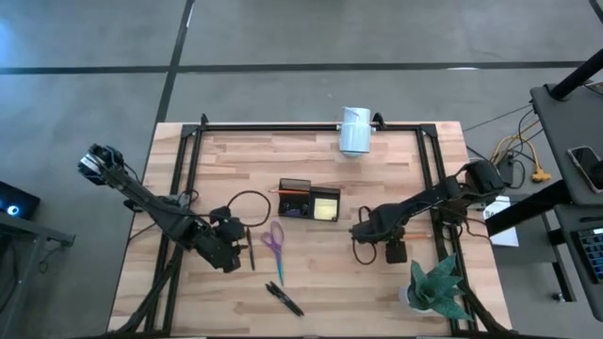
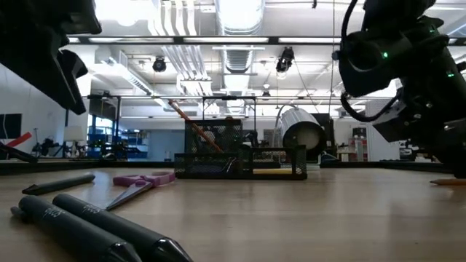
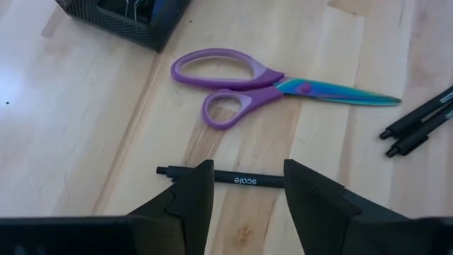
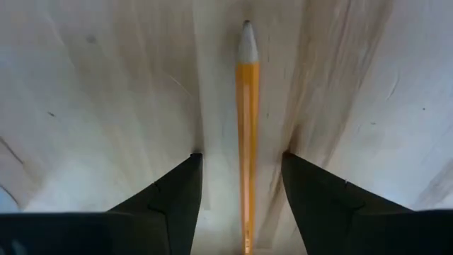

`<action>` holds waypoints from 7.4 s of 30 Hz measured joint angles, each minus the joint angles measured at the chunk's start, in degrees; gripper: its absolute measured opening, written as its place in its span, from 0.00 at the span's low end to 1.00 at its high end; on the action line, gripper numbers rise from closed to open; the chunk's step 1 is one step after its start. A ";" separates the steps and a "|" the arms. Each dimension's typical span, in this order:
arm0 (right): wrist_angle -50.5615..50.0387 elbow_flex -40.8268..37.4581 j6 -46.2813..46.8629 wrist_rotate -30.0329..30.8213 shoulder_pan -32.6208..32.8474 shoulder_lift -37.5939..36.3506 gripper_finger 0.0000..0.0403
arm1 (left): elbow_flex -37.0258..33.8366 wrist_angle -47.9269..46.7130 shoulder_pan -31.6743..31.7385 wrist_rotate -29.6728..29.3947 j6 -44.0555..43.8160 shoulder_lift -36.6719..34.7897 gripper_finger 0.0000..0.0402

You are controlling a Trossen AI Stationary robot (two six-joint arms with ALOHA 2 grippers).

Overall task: Pick and place office supplies into organizer
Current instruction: Put the yellow pencil into the black desk organizer

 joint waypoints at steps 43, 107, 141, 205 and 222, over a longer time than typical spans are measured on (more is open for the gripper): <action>21.48 20.42 13.34 -5.40 -0.53 10.58 0.08 | 0.07 -0.04 0.73 0.09 0.09 0.51 0.38; -29.17 60.32 71.39 18.30 26.77 29.89 0.06 | 6.16 41.69 14.37 27.36 43.63 29.51 0.00; -6.27 25.09 94.14 10.26 23.71 6.01 0.05 | 7.58 39.63 21.97 38.07 -6.14 30.32 0.00; 15.30 24.75 37.80 17.55 19.01 14.46 0.41 | 7.71 43.04 19.97 33.44 -1.42 33.90 0.00; 17.26 23.85 35.06 18.99 15.35 14.49 0.38 | 7.43 43.03 19.32 31.28 -1.39 34.66 0.00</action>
